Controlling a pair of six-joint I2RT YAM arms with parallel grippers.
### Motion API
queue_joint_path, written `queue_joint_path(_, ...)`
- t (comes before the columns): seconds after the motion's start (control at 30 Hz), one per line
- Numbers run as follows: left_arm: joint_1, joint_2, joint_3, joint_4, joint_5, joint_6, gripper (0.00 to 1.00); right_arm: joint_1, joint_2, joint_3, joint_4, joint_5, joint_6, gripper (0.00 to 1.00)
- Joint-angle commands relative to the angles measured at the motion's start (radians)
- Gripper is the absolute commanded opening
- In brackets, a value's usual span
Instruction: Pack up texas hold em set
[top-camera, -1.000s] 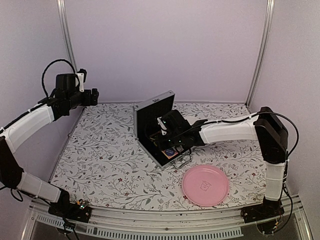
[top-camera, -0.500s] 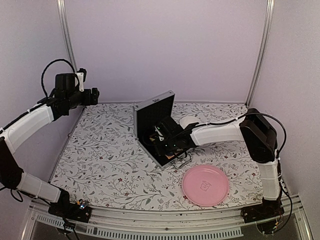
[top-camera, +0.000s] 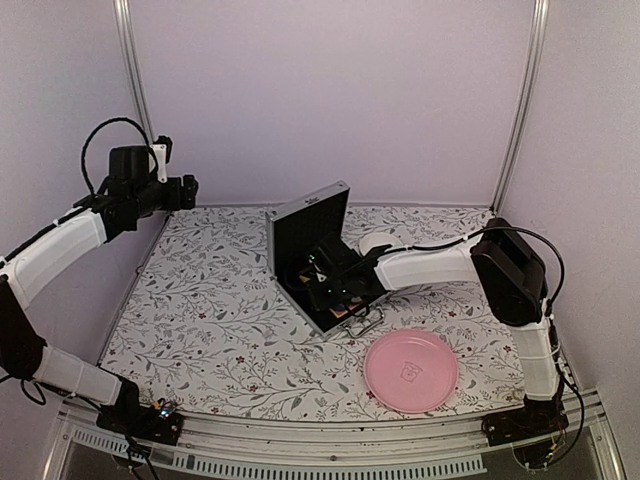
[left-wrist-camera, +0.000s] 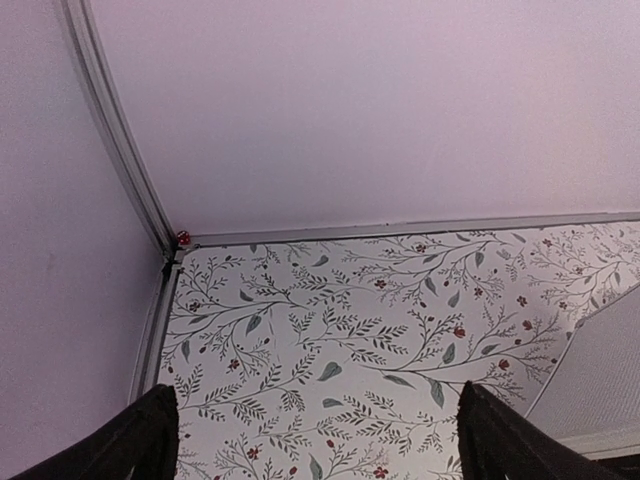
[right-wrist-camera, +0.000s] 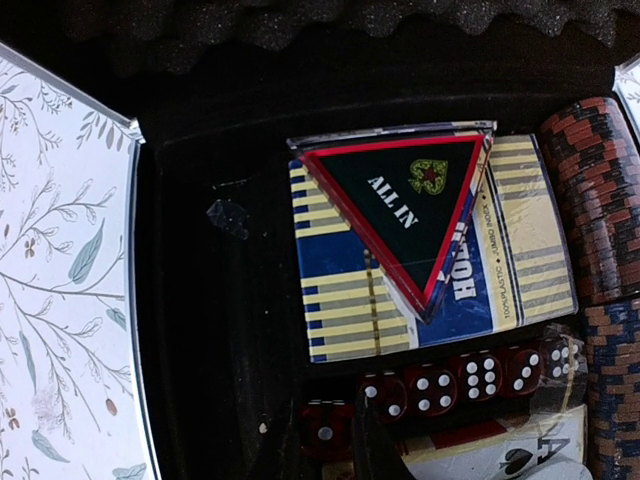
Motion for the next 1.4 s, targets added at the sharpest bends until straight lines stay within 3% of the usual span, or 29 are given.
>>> queue_joint_path(0.0, -0.005, -0.024, 0.024, -0.002, 0.017, -0.004, 0.97, 0.0, 0.036, 0.041, -0.016, 0.027, 0.002, 0.05)
queue_joint_path(0.77, -0.005, -0.025, 0.024, -0.002, 0.032, -0.009, 0.97, -0.001, 0.053, 0.065, -0.054, 0.083, -0.006, 0.15)
queue_joint_path(1.2, -0.005, -0.033, 0.026, -0.001, 0.038, -0.013, 0.97, -0.007, 0.063, 0.076, -0.072, 0.076, 0.0, 0.15)
queue_joint_path(1.37, -0.005, -0.035, 0.026, -0.003, 0.038, -0.013, 0.97, -0.007, 0.062, 0.073, -0.077, 0.08, 0.002, 0.24)
